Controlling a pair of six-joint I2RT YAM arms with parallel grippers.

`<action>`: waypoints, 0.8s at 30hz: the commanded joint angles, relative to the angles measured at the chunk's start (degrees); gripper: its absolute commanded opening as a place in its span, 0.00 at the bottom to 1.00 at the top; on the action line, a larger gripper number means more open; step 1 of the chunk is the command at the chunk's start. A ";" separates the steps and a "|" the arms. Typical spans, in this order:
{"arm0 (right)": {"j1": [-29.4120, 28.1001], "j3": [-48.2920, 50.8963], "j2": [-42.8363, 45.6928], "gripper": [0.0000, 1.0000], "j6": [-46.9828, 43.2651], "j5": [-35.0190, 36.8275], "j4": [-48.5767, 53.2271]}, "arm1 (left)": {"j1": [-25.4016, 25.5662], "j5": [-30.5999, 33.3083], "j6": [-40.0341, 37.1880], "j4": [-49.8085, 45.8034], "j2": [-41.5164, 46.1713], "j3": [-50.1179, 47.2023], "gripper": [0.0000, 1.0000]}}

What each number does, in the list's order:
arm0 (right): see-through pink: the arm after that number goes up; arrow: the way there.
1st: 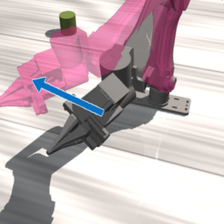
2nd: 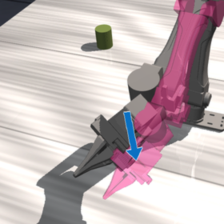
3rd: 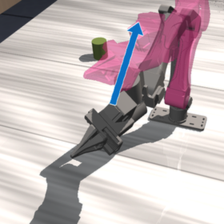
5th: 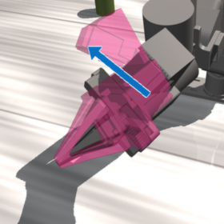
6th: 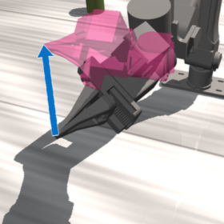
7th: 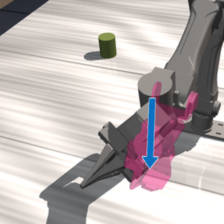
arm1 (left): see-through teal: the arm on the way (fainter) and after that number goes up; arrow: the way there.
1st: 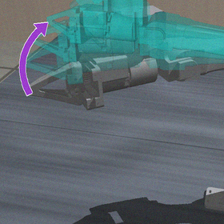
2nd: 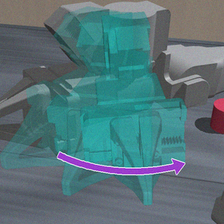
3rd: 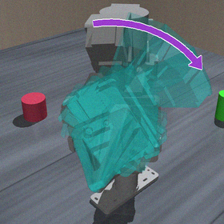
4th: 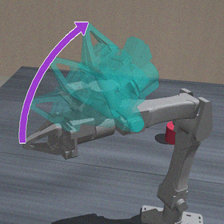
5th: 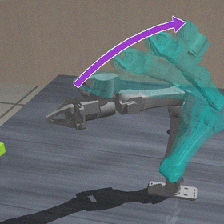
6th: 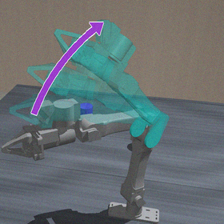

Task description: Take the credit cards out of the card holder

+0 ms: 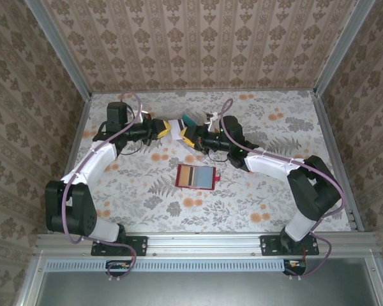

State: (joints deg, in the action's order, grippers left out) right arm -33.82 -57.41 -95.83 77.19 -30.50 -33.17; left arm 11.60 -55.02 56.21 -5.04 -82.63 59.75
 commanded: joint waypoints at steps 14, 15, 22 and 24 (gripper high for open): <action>1.65 -11.84 -5.25 0.00 -35.48 4.68 28.99 | -5.91 11.84 -12.22 -11.63 2.83 -4.22 0.87; 1.53 -13.69 -5.94 0.00 -39.42 6.18 32.32 | -6.34 13.06 -13.32 -12.67 2.87 -4.78 0.89; -0.57 -24.29 -11.21 0.00 -59.84 19.16 45.06 | -9.53 16.68 -19.04 -17.34 2.14 -7.38 0.99; -1.47 -26.09 -12.71 0.00 -64.99 21.86 45.62 | -10.37 16.62 -19.79 -17.70 2.13 -7.94 1.00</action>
State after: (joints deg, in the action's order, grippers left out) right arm -34.04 -80.49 -106.34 25.45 -15.81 5.58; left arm 2.35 -40.10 40.62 -19.77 -80.90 52.60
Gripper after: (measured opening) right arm 0.064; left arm 0.995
